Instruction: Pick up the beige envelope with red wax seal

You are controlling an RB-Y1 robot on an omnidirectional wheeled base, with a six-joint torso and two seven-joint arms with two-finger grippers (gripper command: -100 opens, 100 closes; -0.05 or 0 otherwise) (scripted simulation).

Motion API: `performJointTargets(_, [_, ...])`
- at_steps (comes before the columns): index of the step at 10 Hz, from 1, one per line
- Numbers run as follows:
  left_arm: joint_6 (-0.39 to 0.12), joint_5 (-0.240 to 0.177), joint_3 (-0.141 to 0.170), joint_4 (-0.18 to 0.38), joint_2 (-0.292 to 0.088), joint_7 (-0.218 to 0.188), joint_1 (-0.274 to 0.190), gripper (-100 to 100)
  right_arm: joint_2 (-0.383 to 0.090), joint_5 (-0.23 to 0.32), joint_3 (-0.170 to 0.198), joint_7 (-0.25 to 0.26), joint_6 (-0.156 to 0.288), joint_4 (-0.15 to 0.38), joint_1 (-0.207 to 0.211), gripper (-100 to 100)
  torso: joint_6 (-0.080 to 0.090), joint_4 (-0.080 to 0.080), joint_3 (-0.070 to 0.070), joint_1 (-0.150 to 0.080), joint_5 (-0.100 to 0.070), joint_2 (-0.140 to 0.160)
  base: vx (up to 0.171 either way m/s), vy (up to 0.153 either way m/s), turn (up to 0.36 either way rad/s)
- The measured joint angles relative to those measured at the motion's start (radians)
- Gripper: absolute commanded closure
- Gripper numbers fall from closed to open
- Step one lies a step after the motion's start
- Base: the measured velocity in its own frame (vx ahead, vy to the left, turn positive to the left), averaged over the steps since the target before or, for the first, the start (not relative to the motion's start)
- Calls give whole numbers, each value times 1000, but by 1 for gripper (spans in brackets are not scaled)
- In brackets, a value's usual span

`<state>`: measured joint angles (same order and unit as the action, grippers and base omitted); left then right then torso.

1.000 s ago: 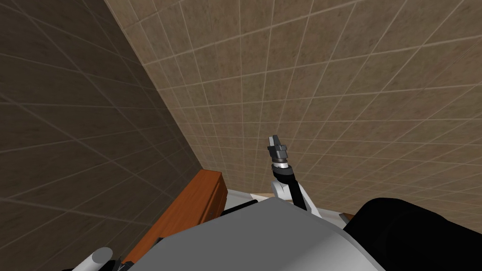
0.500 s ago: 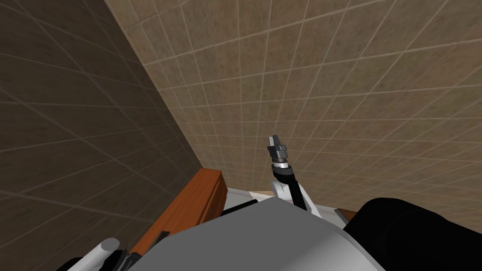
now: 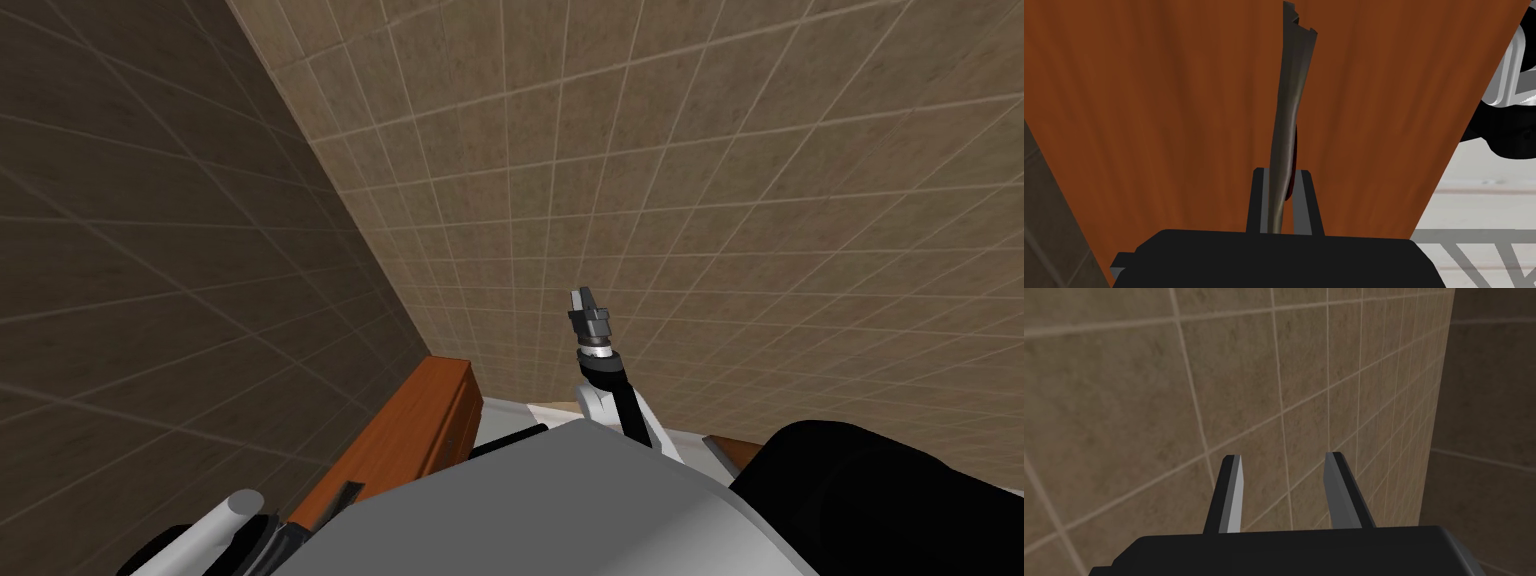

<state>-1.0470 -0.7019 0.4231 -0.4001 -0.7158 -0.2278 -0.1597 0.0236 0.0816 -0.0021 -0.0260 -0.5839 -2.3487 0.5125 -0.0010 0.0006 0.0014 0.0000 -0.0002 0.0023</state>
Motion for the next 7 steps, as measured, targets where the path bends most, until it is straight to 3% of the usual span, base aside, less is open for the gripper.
performJointTargets(1, [3, 30, 29, 35, 0, 9, -29, 100, 0, 0, 0, 0, 0, 0, 0, 0, 0, 0, 0, 0, 0, 0, -42, 4, -24])
performJointTargets(3, [-19, 63, 51, -4, 8, -8, -17, 100, 0, 0, 0, 0, 0, 0, 0, 0, -1, 0, 0, -1, 0, -1, -22, -1, 0])
performJointTargets(6, [-51, 139, 117, -26, 21, -25, -33, 100, 0, 0, 0, 0, 0, 0, 0, 0, -1, 0, 0, -1, -1, 0, -36, 1, -18])
performJointTargets(7, [-52, 141, 118, -25, 21, -25, -34, 0, 0, 0, 0, 0, 0, 0, 0, 0, -1, 0, 0, -1, -1, -1, 0, 0, 0])
